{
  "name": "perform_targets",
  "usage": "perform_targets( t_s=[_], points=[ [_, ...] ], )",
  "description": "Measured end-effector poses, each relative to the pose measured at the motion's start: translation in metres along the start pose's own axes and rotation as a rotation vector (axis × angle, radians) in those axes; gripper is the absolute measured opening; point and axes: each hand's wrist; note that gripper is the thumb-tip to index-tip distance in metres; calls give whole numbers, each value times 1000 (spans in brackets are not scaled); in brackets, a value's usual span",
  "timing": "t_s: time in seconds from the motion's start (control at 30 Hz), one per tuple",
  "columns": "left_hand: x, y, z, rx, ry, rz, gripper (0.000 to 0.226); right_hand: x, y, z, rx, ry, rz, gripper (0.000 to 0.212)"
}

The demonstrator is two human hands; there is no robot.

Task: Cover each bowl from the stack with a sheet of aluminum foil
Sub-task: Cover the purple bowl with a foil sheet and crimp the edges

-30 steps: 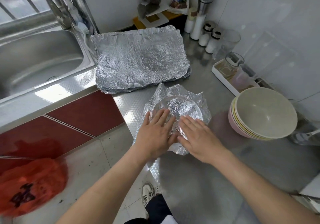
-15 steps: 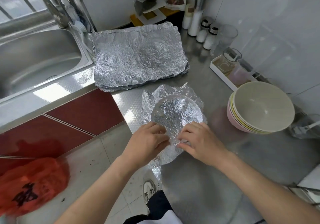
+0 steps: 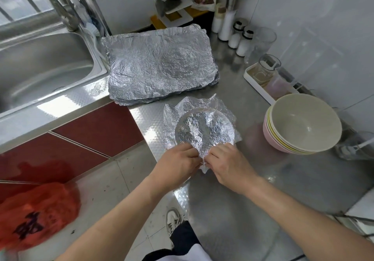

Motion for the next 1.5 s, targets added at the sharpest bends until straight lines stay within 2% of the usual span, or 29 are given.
perform_targets(
  t_s=[0.03,0.13,0.27,0.43,0.53,0.63,0.73,0.87,0.93,1.07,1.2,1.3,1.4,1.5],
  points=[
    [2,0,0,-6,1,-13,26,0,0,-3,-15,-42,6,5],
    [9,-1,-1,-60,62,-82,28,2,4,-12,-44,-169,108,23],
    [6,4,-6,-104,135,-152,38,-2,6,-11,-3,-267,169,23],
    [-3,8,-2,-193,65,-121,41,-9,5,-4,-3,-138,91,26],
    [-1,7,-3,-167,82,-130,39,-7,4,0,27,-29,32,7],
    [4,6,-4,-110,154,-137,29,-2,7,-1,45,25,41,23],
    [12,6,-4,-101,188,-127,28,8,12,-6,51,28,39,27],
    [13,1,-8,-70,152,-123,32,20,20,-16,-9,-49,88,8],
    [8,-6,-10,-116,49,-160,40,18,15,-18,-39,-104,195,29],
    [7,-18,-13,-412,-92,-356,69,6,-8,-12,-204,-48,309,69],
    [3,-21,-15,-464,-130,-390,72,-2,-17,-7,-283,-70,341,86],
    [-6,-17,-19,-365,3,-333,62,2,-16,-9,-232,-97,331,78],
    [-15,-4,-24,-168,169,-223,44,0,-9,-12,-12,-149,223,45],
    [-21,8,-25,-154,188,-170,36,-11,-3,-13,11,-113,108,33]
  ],
)
Point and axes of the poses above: each hand's wrist, its own y-axis away from the middle knuckle, its own z-axis out of the palm, x = y × z, and after that the axes turned 2 degrees about -z, right-handed
